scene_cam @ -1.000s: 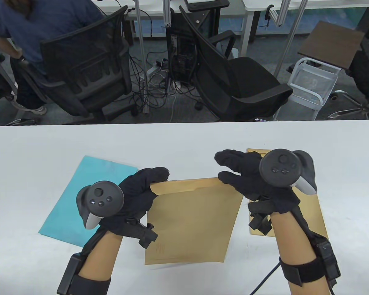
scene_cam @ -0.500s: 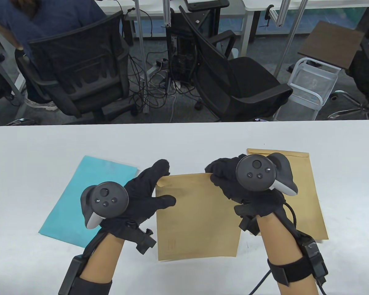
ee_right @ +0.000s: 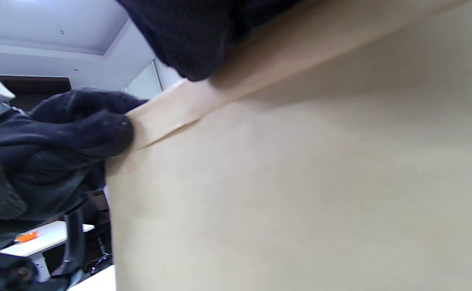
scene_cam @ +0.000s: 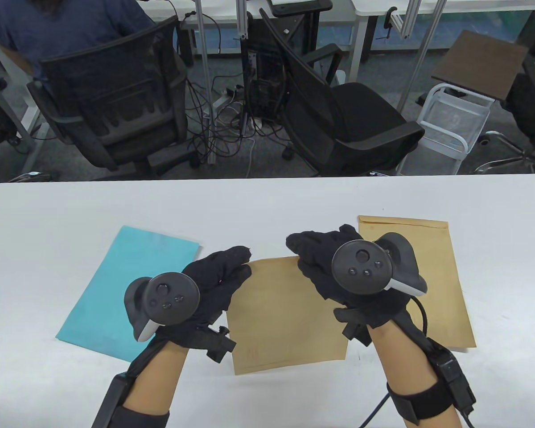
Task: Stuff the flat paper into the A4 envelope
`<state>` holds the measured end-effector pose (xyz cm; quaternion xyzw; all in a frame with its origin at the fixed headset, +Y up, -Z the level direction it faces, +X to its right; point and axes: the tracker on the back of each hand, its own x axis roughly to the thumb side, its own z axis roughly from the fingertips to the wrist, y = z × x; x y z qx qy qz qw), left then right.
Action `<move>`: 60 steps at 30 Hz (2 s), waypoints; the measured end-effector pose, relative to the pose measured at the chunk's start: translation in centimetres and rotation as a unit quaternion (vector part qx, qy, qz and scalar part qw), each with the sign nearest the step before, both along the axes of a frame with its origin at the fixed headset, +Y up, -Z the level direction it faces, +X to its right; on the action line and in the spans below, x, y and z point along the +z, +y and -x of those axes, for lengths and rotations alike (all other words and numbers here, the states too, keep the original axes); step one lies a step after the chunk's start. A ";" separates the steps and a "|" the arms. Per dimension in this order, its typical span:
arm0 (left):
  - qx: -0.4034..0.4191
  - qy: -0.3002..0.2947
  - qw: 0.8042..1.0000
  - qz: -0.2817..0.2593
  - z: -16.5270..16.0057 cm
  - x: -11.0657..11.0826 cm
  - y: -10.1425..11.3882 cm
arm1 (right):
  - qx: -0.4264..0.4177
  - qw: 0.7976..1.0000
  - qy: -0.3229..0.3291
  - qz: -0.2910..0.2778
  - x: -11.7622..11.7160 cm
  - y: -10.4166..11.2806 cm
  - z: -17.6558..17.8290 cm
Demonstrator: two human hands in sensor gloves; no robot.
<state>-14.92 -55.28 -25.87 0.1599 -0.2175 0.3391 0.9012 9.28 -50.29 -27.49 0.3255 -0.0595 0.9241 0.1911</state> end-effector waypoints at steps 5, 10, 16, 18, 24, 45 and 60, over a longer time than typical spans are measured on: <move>0.019 0.002 0.999 -0.026 -1.1 0.6 0.0 | 0.006 1.000 0.014 -0.008 0.1 -0.2 3.1; 0.034 -0.002 0.999 -0.024 -0.3 0.7 -0.2 | 0.016 1.000 0.007 0.009 -0.3 0.0 2.4; 0.052 -0.004 0.999 -0.015 1.5 0.6 -0.7 | 0.003 0.998 -0.060 0.025 -1.3 0.0 -3.3; 0.065 -0.011 0.998 -0.011 1.6 0.6 -0.7 | -0.013 0.996 -0.083 0.033 -1.4 -0.1 -5.3; 0.069 -0.012 0.998 -0.001 1.7 0.2 -0.7 | -0.070 0.991 -0.101 0.041 -1.8 -0.9 -8.6; 0.048 0.060 0.997 -0.025 4.1 0.8 -1.4 | -0.238 0.939 -0.187 -0.161 0.6 0.4 -11.6; -0.175 0.014 0.984 0.032 -2.7 1.4 -3.5 | -0.164 0.982 0.085 0.046 1.8 -5.6 0.8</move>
